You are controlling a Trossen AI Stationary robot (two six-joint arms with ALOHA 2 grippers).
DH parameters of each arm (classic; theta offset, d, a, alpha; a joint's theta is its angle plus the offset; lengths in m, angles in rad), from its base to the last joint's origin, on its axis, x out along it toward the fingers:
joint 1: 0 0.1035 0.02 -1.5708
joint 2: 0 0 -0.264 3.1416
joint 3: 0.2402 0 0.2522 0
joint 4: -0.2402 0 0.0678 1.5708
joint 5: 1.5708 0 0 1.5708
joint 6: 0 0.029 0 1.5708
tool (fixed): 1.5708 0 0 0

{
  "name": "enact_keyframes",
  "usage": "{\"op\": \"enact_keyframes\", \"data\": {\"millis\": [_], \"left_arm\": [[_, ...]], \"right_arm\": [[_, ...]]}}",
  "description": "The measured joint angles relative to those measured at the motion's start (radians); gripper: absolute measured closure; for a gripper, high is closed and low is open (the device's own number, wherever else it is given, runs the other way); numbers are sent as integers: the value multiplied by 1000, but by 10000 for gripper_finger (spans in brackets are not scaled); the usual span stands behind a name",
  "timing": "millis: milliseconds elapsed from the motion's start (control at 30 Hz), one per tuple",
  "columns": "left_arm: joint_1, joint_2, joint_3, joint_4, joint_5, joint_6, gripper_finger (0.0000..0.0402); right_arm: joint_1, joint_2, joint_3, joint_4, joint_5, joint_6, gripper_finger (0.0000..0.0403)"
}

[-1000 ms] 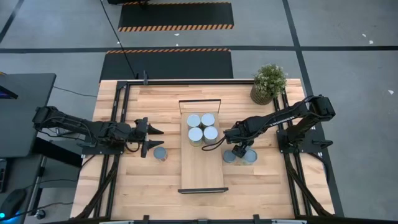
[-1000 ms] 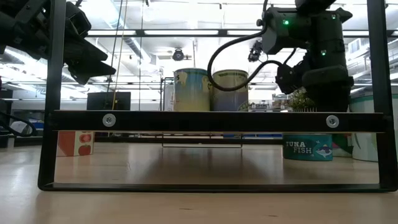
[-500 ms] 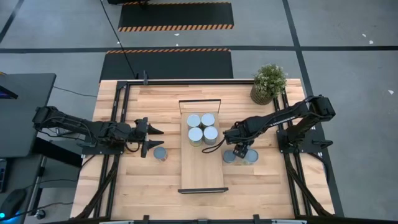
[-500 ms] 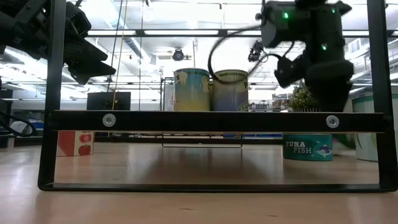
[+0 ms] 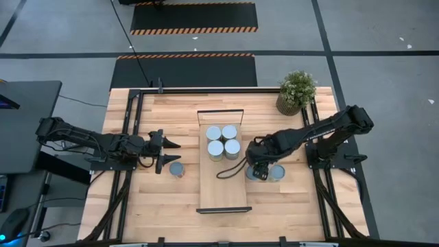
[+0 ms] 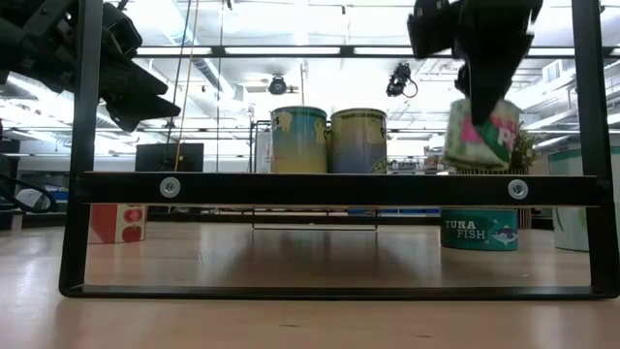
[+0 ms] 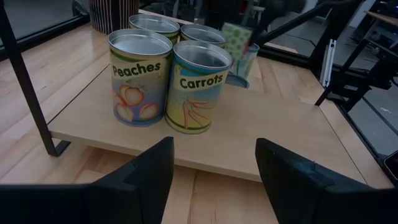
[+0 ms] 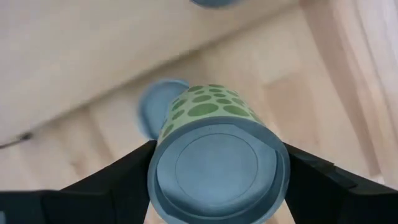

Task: Pick and place cans onto a shelf
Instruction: Put the canned peas on the shelf

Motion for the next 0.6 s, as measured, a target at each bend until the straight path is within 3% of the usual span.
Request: {"op": "enact_keyframes", "data": {"millis": [233,600], "left_arm": [[0,0,0,31,0,1,170],[0,0,0,33,-4,28,170]], "right_arm": [[66,0,14,169,-3,35,100],[70,1,14,288,20,8,100]]}}
